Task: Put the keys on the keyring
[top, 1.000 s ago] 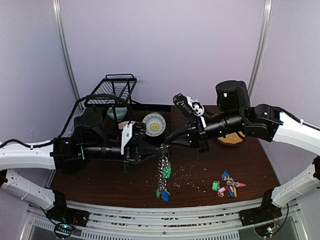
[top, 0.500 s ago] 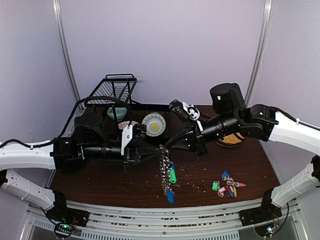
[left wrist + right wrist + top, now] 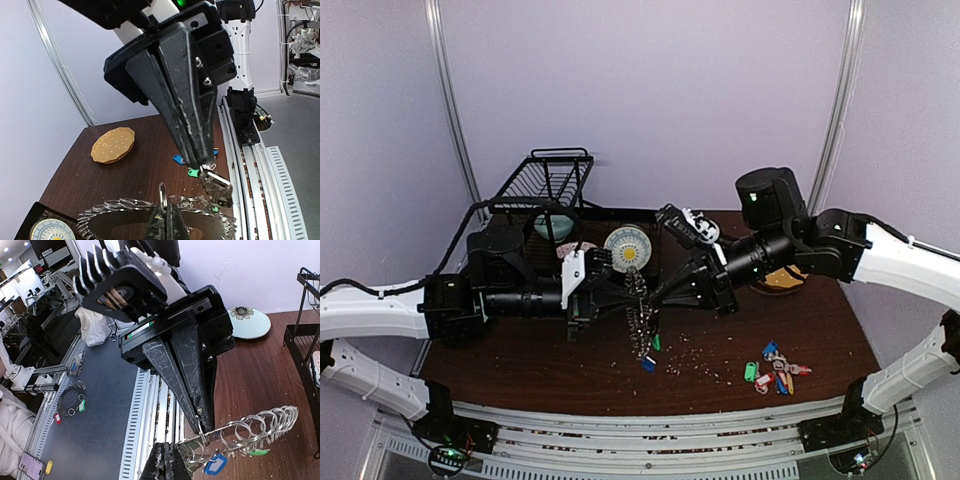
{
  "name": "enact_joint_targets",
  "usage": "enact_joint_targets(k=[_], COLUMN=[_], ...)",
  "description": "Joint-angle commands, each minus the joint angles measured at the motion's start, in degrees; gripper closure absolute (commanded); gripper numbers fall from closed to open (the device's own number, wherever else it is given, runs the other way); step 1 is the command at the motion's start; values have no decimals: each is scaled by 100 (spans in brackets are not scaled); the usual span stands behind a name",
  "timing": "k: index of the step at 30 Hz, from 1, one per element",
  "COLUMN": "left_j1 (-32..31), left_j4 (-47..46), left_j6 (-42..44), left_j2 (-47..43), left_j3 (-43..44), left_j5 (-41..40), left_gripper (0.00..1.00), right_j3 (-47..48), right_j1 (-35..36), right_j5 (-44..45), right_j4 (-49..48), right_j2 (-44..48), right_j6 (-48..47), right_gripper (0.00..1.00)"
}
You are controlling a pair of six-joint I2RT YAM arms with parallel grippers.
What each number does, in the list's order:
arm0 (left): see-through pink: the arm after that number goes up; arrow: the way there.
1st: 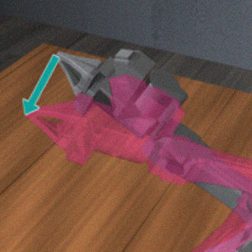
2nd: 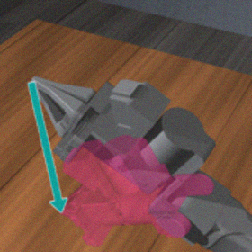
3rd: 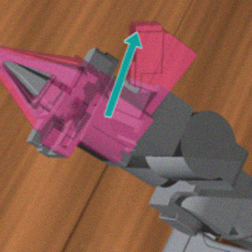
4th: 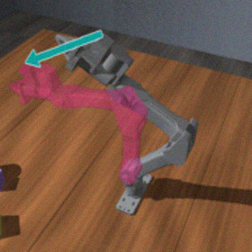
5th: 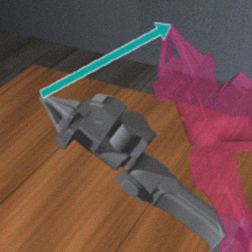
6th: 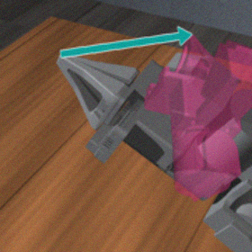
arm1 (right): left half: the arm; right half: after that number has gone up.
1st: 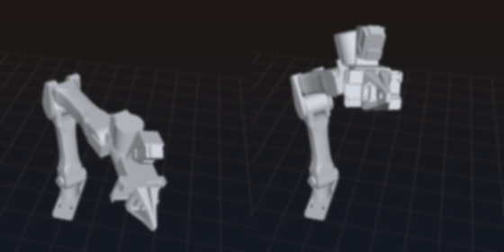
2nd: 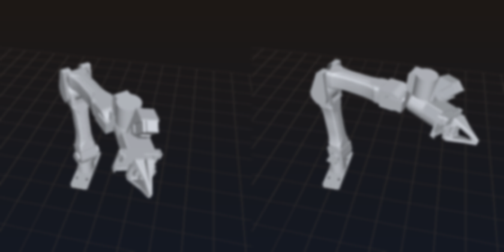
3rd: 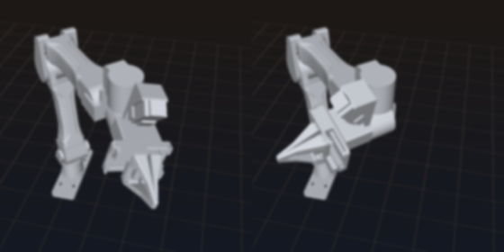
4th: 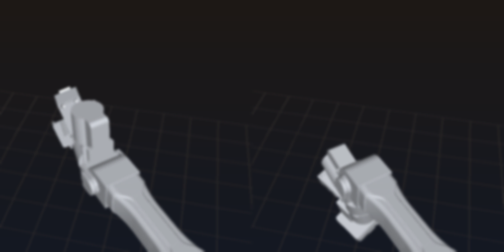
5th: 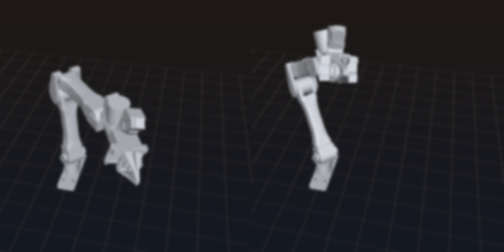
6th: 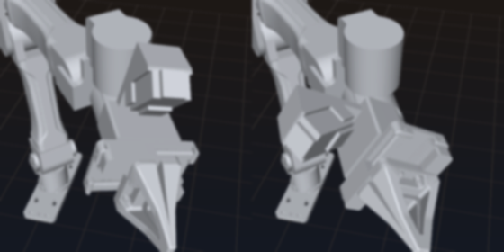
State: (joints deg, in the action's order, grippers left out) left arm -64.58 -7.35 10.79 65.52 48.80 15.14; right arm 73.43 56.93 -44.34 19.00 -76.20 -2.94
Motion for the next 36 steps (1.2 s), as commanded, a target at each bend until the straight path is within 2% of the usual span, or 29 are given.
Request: enact_joint_targets(k=[1,4,20,24,29,36], left_j1=[26,24,22,12,15,15], left_j4=[-355,-363,-581,-583,-574,-565], left_j6=[126,178,399,391,389,389], left_j2=[-119,-118,-272,-285,-276,-274], left_j3=[45,7,-233,-239,-231,-221], left_j5=[15,-29,95,65,53,91], left_gripper=[100,100,100,100,100,100], right_j3=[-184,-349,-379,-390,-367,-337], right_j1=[8,6,-56,-68,-72,-71], right_j5=[98,234,616,447,-245,162], right_j4=[-737,-1111,-957,-964,-898,-980], right_j2=[125,201,59,52,-52,-113], right_j6=[240,354,464,463,379,411], right_gripper=[100,100,100,100,100,100])
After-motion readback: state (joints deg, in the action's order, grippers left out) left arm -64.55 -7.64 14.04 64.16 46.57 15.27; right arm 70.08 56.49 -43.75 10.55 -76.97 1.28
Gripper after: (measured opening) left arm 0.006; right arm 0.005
